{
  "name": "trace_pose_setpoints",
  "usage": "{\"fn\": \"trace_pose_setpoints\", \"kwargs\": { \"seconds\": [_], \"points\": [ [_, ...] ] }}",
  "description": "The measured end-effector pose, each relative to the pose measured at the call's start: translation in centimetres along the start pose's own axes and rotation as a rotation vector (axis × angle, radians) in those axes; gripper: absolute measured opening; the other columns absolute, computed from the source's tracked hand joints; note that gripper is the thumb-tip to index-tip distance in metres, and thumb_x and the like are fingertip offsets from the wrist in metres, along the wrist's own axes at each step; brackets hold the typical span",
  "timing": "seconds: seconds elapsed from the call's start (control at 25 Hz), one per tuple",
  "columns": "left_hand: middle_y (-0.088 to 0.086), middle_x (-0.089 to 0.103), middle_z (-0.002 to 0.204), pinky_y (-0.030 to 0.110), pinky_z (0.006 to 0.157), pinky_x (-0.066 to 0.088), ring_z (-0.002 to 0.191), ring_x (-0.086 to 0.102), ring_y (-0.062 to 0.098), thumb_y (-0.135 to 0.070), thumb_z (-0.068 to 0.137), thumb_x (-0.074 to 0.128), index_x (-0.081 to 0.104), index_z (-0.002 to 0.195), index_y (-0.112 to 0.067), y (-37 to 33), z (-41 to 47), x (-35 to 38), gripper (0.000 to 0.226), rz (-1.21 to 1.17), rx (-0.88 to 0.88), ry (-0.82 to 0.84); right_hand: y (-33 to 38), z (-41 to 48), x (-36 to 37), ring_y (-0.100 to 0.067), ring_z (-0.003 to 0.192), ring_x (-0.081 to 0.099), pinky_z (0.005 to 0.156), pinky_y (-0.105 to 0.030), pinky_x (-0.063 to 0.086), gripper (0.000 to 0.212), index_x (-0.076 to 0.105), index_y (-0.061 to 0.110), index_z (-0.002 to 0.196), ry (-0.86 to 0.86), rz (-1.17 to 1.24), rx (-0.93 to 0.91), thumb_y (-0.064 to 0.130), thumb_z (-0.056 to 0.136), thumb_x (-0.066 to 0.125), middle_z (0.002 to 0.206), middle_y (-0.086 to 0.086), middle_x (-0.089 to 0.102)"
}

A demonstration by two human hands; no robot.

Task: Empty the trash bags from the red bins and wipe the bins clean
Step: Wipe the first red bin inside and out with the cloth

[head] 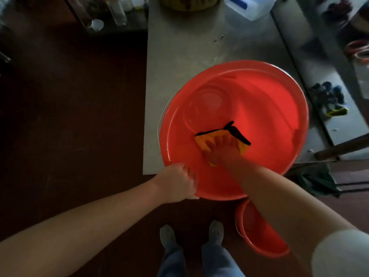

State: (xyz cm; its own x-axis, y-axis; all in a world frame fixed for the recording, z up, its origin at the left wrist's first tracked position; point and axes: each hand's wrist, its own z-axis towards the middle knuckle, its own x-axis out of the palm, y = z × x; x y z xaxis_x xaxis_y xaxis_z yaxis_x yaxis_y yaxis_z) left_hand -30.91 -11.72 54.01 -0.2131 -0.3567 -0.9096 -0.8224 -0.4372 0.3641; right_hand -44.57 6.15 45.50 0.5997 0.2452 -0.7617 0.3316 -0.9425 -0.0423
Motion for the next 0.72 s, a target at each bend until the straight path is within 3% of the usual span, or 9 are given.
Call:
{"fn": "trace_pose_setpoints", "kwargs": {
  "seconds": [0.2, 0.32, 0.44, 0.72],
  "points": [
    [0.006, 0.073, 0.092, 0.034, 0.079, 0.055, 0.079, 0.069, 0.025, -0.068, 0.099, 0.029, 0.073, 0.099, -0.013, 1.0, -0.7, -1.0, 0.071, 0.053, 0.041, 0.034, 0.0, -4.5, 1.2, -0.037, 0.153, 0.01, 0.12, -0.058, 0.003, 0.067, 0.018, 0.04, 0.158, -0.074, -0.044, -0.007, 0.068, 0.098, 0.019, 0.168, -0.003, 0.014],
    [0.007, 0.073, 0.095, 0.036, 0.083, 0.053, 0.083, 0.069, 0.026, -0.069, 0.099, 0.028, 0.07, 0.101, -0.012, 2.0, -1.3, -1.8, 0.071, 0.05, 0.071, 0.074, 0.0, -9.5, 1.5, -0.034, 0.154, 0.002, 0.119, -0.056, -0.003, 0.07, 0.01, 0.042, 0.158, 0.006, -0.01, 0.017, 0.072, 0.095, 0.014, 0.169, 0.002, 0.006],
    [0.005, 0.073, 0.09, 0.033, 0.078, 0.054, 0.078, 0.07, 0.024, -0.072, 0.097, 0.029, 0.07, 0.093, -0.014, 3.0, -1.8, -2.3, 0.071, 0.043, 0.096, 0.098, 0.0, -13.4, 2.0, -0.031, 0.155, -0.008, 0.118, -0.054, -0.008, 0.073, 0.001, 0.045, 0.158, 0.073, 0.002, 0.015, 0.075, 0.092, 0.009, 0.169, 0.005, -0.004],
    [0.012, 0.073, 0.094, 0.038, 0.08, 0.054, 0.081, 0.071, 0.029, -0.066, 0.1, 0.021, 0.067, 0.098, -0.008, 3.3, -2.1, -0.8, 0.074, -0.013, 0.083, 0.091, 0.6, -12.5, 1.5, -0.031, 0.155, -0.005, 0.119, -0.055, -0.007, 0.072, 0.005, 0.046, 0.158, 0.04, 0.01, 0.028, 0.075, 0.092, 0.011, 0.169, 0.005, 0.0]
  ]
}}
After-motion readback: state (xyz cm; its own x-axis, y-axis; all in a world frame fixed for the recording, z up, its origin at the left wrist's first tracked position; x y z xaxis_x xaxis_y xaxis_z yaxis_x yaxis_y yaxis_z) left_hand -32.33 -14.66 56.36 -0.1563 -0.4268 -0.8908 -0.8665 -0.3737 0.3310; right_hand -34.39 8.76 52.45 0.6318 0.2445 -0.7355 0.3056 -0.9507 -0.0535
